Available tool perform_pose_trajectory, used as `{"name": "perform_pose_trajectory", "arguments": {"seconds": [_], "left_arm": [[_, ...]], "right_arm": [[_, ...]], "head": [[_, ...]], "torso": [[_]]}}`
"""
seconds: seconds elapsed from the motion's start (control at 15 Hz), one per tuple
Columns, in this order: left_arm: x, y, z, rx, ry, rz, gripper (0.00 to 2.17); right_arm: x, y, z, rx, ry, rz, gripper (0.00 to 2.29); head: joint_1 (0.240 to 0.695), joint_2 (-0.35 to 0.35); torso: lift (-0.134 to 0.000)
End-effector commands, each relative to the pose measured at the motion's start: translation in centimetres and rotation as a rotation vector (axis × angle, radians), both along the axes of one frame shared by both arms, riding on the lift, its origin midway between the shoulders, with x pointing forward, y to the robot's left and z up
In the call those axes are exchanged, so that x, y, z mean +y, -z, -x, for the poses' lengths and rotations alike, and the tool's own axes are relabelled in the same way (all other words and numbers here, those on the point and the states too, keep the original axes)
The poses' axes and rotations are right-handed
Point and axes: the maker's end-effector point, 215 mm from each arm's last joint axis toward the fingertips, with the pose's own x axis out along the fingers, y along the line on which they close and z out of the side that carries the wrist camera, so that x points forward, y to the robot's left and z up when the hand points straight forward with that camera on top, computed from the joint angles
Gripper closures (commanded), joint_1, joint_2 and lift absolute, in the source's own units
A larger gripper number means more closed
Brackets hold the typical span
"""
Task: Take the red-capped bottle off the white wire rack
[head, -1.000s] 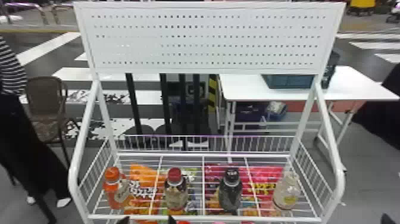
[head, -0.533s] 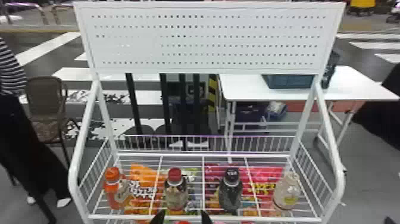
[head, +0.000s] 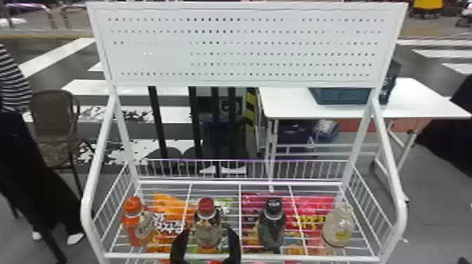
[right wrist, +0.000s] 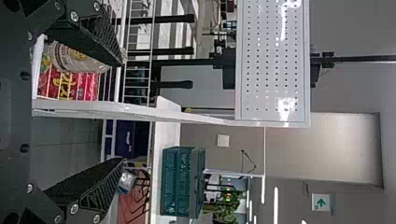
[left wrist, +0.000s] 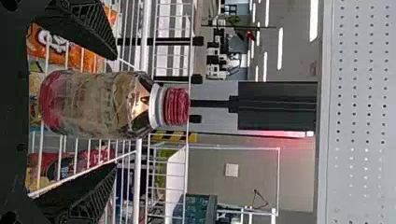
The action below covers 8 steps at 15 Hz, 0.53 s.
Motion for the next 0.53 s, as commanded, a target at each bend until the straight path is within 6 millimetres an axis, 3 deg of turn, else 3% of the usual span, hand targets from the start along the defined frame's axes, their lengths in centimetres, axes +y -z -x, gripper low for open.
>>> {"name": "perform_pose_trajectory", "arguments": {"seconds": [0.0,0.33,0.47], "left_arm": [[0.4,-0.1,-1.5,0.006,-0.006,-0.002,0.07],[0.7,1.1,-4.1,0.055,0.014,0.001,0.07],[0.6,1.3,-4.2,0.060,0.021,-0.003,0.18]], "right_arm": [[-0.1,0.0,-0.1,-0.001,0.001,0.001,0.17],[-0.5,-0.3,-0.2,-0.007,0.005,0.003,0.17],[-0.6,-0.5,-0.3,-0.010,0.006,0.006,0.17]], "head": [[0.499,0.000],[0.499,0.000],[0.499,0.000]], "torso": [[0.000],[0.000],[0.000]]}}
